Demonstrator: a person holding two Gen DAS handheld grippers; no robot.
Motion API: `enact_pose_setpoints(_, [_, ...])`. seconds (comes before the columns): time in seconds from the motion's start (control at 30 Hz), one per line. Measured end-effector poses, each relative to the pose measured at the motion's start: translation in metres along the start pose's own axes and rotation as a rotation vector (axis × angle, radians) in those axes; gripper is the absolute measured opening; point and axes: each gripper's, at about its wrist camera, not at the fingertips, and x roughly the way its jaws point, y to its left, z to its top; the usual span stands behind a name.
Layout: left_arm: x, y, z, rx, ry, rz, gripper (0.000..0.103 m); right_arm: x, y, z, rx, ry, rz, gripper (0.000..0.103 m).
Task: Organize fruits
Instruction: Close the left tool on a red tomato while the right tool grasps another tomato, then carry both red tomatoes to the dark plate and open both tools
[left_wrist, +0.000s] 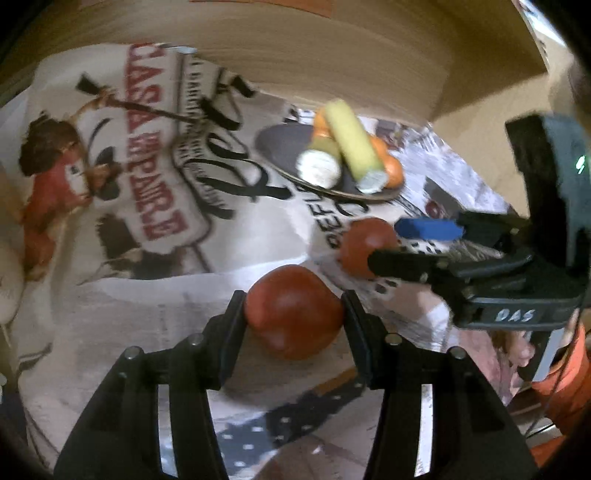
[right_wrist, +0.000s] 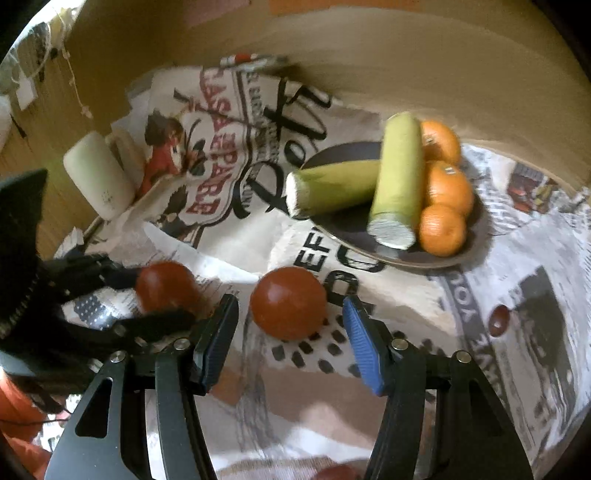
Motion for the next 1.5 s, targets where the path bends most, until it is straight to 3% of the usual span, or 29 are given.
enact_pose_setpoints(0.07, [-0.003,0.009,0.003,-0.016,-0.012,0.01,0.051,0.008,0.003,0.001,-0.013,0.024,-0.003,0.054])
enact_pose_setpoints(0.13, [-0.004,0.015,0.007,-0.022,-0.023,0.019,0.051,0.012,0.004,0.002,-0.019,0.031,-0.019,0.045])
enact_pose_setpoints(0.3, [-0.002,0.016,0.028,-0.013,-0.043,0.02,0.051,0.005,-0.004,0.004,0.015,0.015,0.004,0.045])
enact_pose_setpoints(0.67, [0.017,0.0,0.095,0.064,-0.084,0.028,0.051,-0.041,-0.042,0.025,0.07,-0.108,-0.079,0.045])
enact_pose_setpoints(0.97, [0.072,-0.002,0.142,0.065,-0.013,0.007,0.051,-0.047,-0.071,0.048,0.095,-0.154,-0.127,0.045])
enact_pose_setpoints(1.2, [0.119,0.006,0.161,0.035,0.073,-0.005,0.051,-0.045,-0.104,0.055,0.14,-0.139,-0.179,0.045])
enact_pose_setpoints(1.5, [0.139,0.006,0.172,0.031,0.113,-0.014,0.051,-0.038,-0.107,0.067,0.118,-0.132,-0.164,0.045])
